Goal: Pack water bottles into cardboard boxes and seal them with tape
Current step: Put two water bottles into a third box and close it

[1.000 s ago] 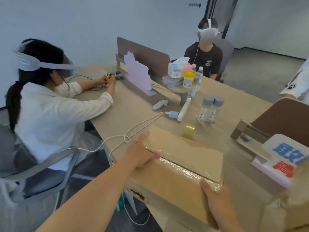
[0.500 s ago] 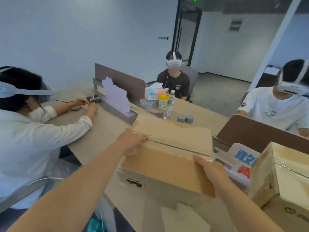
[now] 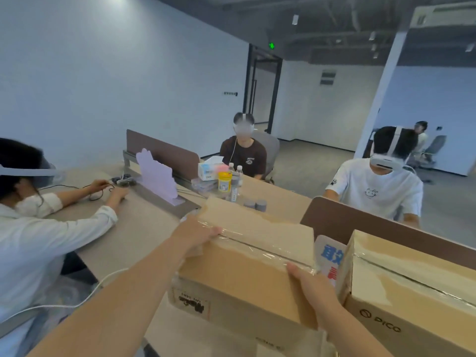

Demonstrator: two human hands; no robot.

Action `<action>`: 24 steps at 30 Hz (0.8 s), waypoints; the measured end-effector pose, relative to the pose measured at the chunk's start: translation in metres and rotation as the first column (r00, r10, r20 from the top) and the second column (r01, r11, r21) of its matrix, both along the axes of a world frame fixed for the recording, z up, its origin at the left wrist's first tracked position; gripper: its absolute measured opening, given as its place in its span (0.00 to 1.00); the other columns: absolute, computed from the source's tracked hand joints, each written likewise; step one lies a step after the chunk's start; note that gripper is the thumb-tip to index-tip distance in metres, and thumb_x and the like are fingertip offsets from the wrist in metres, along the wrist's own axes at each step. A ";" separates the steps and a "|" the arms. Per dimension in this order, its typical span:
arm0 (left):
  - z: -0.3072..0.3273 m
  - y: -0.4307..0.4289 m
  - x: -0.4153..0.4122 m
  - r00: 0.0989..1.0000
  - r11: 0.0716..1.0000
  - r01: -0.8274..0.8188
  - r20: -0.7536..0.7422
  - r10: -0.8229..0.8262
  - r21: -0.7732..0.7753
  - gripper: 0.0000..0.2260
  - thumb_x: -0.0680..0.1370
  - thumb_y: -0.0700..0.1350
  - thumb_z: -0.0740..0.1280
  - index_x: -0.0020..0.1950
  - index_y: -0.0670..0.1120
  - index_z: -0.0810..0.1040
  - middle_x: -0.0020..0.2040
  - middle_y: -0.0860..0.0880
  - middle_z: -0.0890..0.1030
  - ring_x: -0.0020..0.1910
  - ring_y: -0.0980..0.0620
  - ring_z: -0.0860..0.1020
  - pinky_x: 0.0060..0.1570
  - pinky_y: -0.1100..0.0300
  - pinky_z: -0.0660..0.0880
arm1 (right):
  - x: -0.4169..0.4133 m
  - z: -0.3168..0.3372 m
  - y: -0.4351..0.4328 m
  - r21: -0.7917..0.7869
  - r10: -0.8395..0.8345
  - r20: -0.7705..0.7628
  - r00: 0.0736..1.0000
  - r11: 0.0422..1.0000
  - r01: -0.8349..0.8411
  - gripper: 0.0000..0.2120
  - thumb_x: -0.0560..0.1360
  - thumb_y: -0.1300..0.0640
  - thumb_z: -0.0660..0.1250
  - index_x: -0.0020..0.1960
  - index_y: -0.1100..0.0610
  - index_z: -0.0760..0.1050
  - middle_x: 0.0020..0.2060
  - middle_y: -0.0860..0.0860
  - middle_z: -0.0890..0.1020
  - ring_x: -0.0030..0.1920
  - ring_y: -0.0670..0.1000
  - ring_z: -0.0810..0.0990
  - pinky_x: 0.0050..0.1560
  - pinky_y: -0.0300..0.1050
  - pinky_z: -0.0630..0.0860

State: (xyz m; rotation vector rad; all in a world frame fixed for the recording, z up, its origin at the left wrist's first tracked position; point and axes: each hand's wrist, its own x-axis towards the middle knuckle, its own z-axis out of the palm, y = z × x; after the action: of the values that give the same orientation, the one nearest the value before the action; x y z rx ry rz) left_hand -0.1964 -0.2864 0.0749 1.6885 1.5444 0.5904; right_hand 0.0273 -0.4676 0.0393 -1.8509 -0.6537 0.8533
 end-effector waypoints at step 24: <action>-0.142 0.134 0.010 0.970 0.964 0.181 0.196 -0.143 -0.193 0.20 0.77 0.51 0.67 0.65 0.44 0.71 0.57 0.49 0.74 0.51 0.50 0.71 0.50 0.58 0.67 | -0.085 -0.100 0.091 -0.123 -0.611 0.315 0.726 0.733 0.669 0.17 0.79 0.52 0.57 0.53 0.66 0.75 0.50 0.65 0.78 0.51 0.63 0.75 0.47 0.49 0.65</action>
State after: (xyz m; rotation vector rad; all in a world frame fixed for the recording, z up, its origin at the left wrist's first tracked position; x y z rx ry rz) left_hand -0.1868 -0.1527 -0.0669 1.5385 1.2775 0.4639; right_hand -0.0573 -0.3769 -0.0605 -2.2131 -0.0120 0.2226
